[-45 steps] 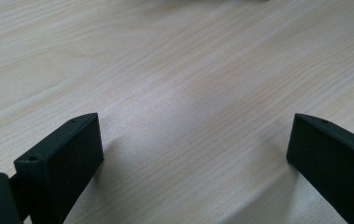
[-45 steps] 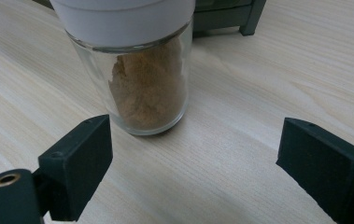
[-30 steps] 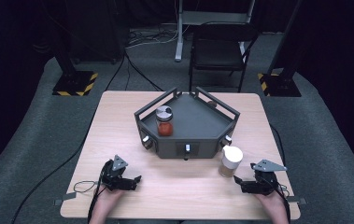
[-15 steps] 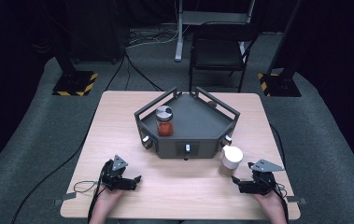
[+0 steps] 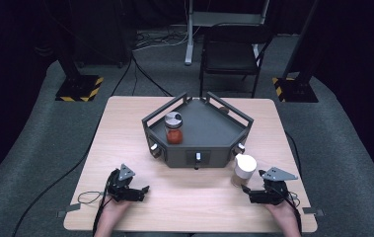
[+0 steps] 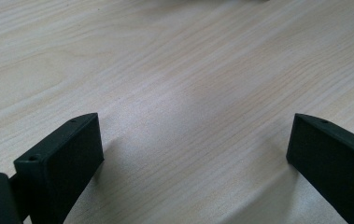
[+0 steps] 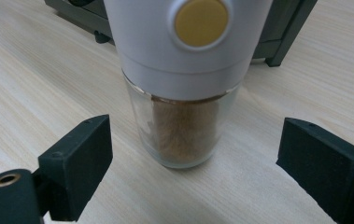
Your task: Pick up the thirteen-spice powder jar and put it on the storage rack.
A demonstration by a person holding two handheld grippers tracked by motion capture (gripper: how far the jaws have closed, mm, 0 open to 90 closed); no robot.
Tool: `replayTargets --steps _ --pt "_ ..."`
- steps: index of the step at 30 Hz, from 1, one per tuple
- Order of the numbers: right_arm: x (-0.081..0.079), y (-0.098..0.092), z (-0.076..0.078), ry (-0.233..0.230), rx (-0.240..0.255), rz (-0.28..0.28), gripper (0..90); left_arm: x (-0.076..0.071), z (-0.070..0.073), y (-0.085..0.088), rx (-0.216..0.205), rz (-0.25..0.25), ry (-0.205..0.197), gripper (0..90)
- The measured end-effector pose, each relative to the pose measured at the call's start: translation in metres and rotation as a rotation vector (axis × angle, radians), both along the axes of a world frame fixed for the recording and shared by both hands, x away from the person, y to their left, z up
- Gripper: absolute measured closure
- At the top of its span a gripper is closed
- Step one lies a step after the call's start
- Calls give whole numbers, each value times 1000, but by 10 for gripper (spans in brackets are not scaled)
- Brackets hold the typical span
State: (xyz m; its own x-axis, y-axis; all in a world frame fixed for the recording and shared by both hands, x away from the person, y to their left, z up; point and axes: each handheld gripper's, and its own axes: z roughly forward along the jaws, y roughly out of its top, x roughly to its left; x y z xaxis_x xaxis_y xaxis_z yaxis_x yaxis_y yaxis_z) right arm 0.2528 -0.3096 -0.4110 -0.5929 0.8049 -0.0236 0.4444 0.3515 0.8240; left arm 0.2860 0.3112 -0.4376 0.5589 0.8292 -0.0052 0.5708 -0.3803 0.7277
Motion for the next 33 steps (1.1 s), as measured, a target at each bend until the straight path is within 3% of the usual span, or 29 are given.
replayTargets --steps 20,33 --pt "5 13 0 -15 -6 10 93 1 0 1 3 -8 2 30" --pt "14 18 -6 -20 26 -3 132 1 0 0 3 -8 1 30"
